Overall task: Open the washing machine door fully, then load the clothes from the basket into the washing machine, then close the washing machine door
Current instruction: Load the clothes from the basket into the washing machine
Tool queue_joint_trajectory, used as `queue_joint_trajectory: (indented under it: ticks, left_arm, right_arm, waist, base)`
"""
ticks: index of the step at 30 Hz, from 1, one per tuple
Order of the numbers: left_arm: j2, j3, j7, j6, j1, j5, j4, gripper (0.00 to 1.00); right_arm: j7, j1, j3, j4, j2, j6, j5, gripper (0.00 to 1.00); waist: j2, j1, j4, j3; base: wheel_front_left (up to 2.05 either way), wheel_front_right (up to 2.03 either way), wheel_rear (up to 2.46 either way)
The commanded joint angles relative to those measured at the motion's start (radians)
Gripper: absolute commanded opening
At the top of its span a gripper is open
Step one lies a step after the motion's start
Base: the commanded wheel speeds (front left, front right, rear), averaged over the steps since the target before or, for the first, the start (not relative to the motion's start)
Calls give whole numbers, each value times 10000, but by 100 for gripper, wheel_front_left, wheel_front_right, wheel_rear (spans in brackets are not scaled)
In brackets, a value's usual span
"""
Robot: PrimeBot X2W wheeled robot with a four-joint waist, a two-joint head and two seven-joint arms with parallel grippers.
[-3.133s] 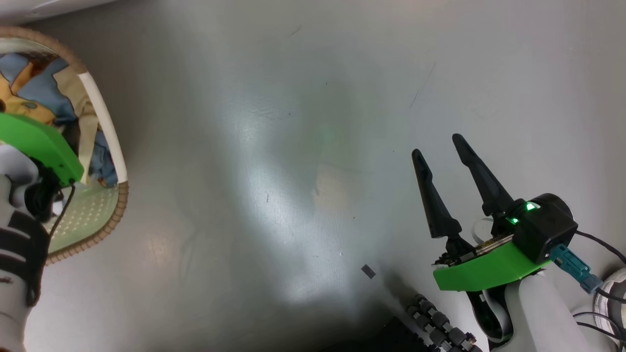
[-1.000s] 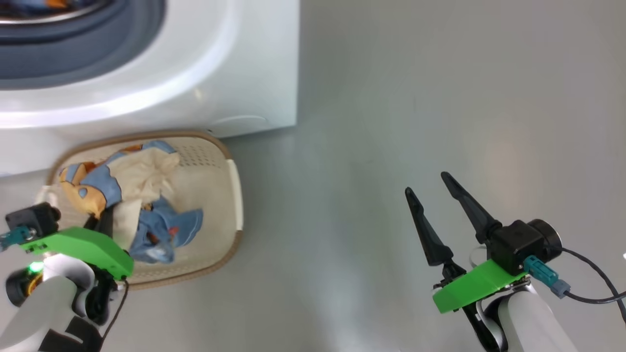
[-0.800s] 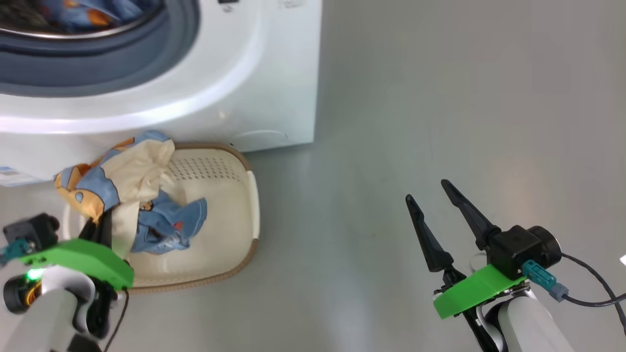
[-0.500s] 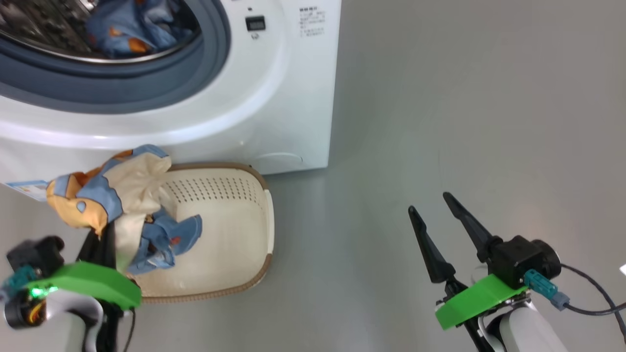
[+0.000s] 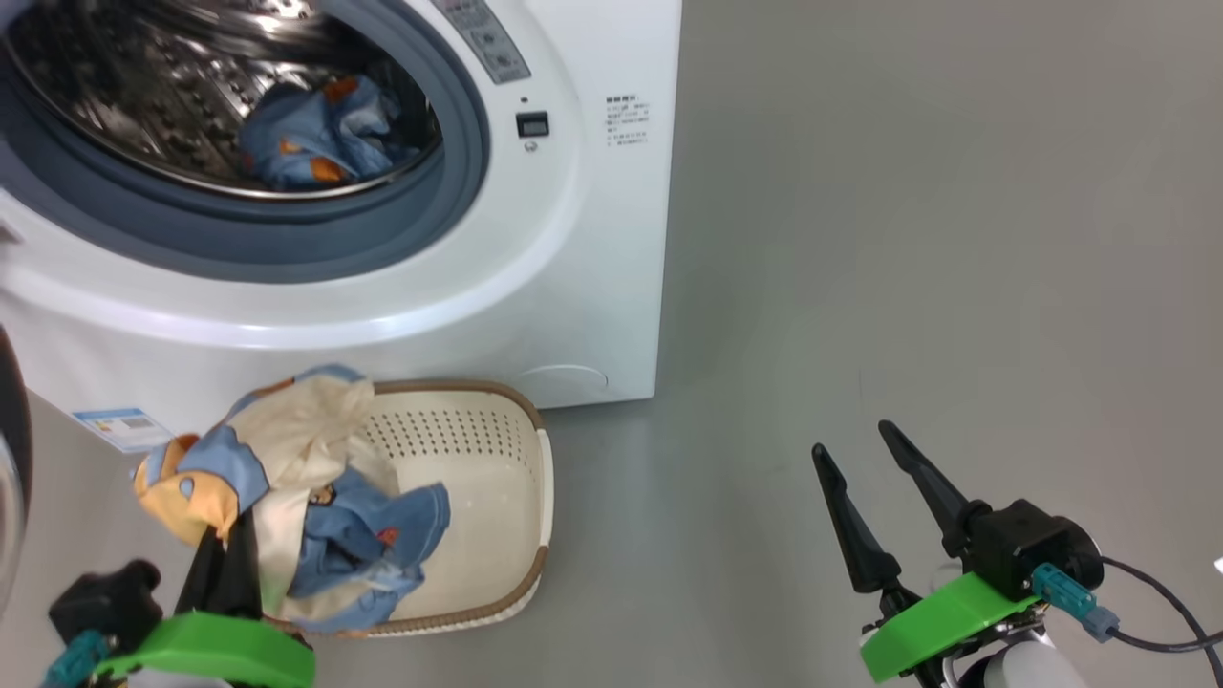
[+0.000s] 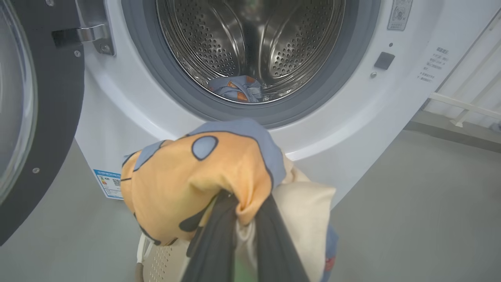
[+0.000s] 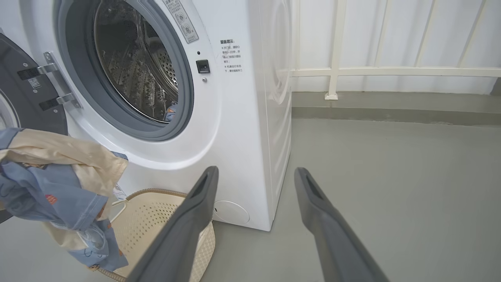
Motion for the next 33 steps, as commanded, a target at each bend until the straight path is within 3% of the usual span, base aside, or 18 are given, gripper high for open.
queue_joint_trajectory:
  ticks: [1, 17, 33]
  left_arm:
    - [102, 513, -135, -47, 94, 154, -489, 0]
    - [-314, 286, -135, -69, 896, 394, -1482, 0]
    - [-242, 348, -135, -70, 510, -23, -2057, 0]
  right_arm:
    - [-49, 107, 203, -247, 75, 16, 101, 100]
    - [-49, 375, 142, -205, 190, 16, 150, 100]
    - [-49, 208, 196, -328, 211, 16, 83, 100]
  waist:
    - [0, 0, 51, -216]
    - [0, 0, 100, -686]
    - [0, 0, -86, -49]
  base:
    - [0, 0, 0]
    - [0, 0, 0]
    - [0, 0, 0]
